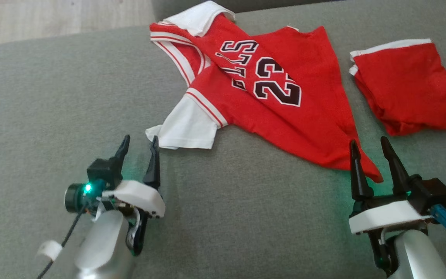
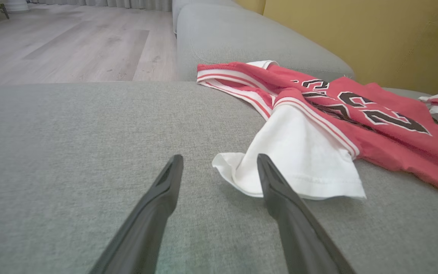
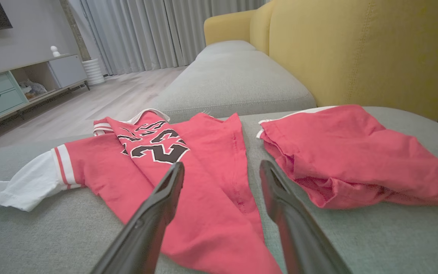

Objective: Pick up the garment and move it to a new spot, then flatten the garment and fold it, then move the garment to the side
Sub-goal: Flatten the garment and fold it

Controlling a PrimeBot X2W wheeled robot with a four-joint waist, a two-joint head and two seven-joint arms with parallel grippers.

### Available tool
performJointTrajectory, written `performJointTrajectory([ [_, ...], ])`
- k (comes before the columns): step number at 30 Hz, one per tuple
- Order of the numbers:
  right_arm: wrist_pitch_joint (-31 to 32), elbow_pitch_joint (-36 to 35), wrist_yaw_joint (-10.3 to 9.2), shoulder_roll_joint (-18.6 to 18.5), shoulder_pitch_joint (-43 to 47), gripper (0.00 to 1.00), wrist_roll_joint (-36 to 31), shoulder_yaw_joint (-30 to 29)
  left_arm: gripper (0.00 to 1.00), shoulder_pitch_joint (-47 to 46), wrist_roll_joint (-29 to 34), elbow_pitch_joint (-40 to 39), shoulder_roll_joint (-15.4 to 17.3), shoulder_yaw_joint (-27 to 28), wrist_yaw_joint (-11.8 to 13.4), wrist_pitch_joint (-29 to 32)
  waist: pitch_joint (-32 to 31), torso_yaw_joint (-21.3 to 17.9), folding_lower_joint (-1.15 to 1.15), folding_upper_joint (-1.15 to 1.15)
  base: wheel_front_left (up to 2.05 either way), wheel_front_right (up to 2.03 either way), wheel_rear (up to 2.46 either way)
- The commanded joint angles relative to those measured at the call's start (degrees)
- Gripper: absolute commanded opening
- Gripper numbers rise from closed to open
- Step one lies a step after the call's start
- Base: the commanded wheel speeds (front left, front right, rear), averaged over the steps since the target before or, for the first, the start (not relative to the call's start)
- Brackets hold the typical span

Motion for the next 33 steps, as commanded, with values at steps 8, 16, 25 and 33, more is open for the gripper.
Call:
performJointTrajectory([
  [8,-0.62,-1.82,-0.04,-0.12,-2.42,1.00,1.24,2.18,1.00,-7.98,-0.23,6.70,2.54,2.17,0.49,1.62,2.77,-3.06,0.00,0.00,0.00,0.00,0.00],
  [16,-0.62,-1.82,-0.04,-0.12,-2.37,1.00,1.58,2.01,1.00,-11.05,-0.44,12.41,3.37,2.14,1.22,2.53,3.43,-4.22,0.00,0.00,0.00,0.00,0.00],
  [25,-0.62,-0.44,-0.04,-0.12,-2.31,1.00,0.81,2.25,0.00,-12.10,-2.06,13.51,3.02,2.51,-0.16,-1.42,1.86,-3.29,0.00,0.00,0.00,0.00,0.00],
  [33,-0.62,0.55,-0.04,-0.12,-2.09,1.00,-0.02,3.11,0.00,-9.76,-2.09,-2.16,3.25,8.50,2.04,-4.11,0.16,-0.14,0.00,0.00,0.00,0.00,0.00],
])
